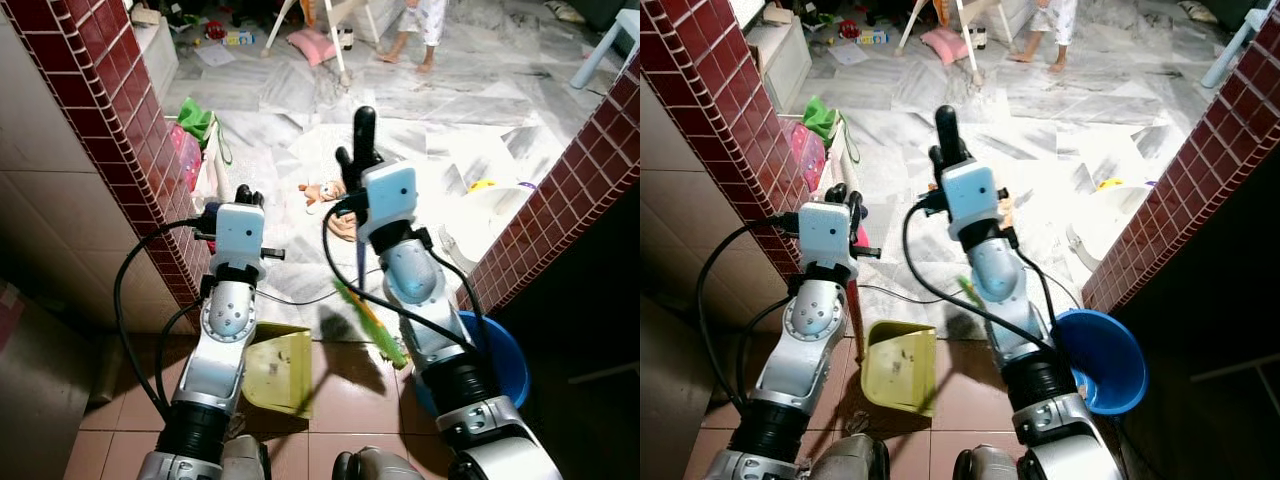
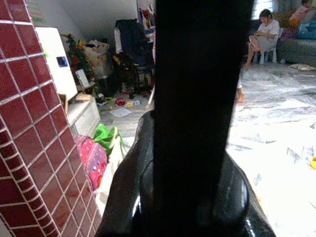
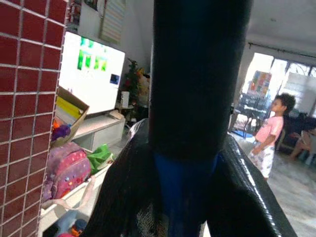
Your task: Sweep floor
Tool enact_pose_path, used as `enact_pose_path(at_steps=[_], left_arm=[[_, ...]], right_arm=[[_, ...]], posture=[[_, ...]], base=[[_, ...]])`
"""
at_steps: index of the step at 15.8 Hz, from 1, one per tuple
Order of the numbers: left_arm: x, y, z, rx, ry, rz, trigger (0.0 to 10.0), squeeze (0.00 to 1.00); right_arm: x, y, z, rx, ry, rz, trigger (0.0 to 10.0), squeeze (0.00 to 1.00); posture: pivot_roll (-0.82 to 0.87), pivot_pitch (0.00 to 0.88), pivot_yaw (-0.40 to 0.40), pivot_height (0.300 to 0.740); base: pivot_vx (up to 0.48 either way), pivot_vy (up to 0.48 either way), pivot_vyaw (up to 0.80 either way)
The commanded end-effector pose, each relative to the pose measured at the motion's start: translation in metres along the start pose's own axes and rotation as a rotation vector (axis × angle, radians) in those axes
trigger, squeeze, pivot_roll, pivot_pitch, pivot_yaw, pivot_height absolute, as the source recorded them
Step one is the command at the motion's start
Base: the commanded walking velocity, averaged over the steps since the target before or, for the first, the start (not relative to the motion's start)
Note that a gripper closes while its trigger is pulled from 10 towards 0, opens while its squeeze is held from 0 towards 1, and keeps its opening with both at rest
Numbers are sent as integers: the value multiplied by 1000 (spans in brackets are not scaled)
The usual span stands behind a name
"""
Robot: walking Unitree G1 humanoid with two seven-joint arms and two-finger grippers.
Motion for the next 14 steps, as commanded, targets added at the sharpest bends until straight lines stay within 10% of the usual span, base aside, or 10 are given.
enact_pose_path(at_steps=[1,8,14], left_arm=[[-1,10,1,-9,8,-49,10000,0],[7,-8,13,6,83,-4,10000,0],[10,-20,33,19,250,24,10000,0]], right_arm=[[-7,15,6,70,30,-69,10000,0],[2,-9,21,171,91,-18,10000,0],[26,-55,33,-49,68,195,10000,0]], posture=[[-6,78,-13,731],[5,121,-7,731],[19,141,-8,731]], base=[[0,0,0],[0,0,0],[0,0,0]])
Point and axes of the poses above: a point about 5 cm out from each wrist's last joint towards the gripper, its own x axis pointing back from the gripper into the wrist, its own y axis along the axis of the wrist's last joint, z = x × y, the point moved 6 cm from there along -x, pointing out of the wrist towards the gripper, and after that the axes turned 4 degrees about -x, right-handed, at the moved point
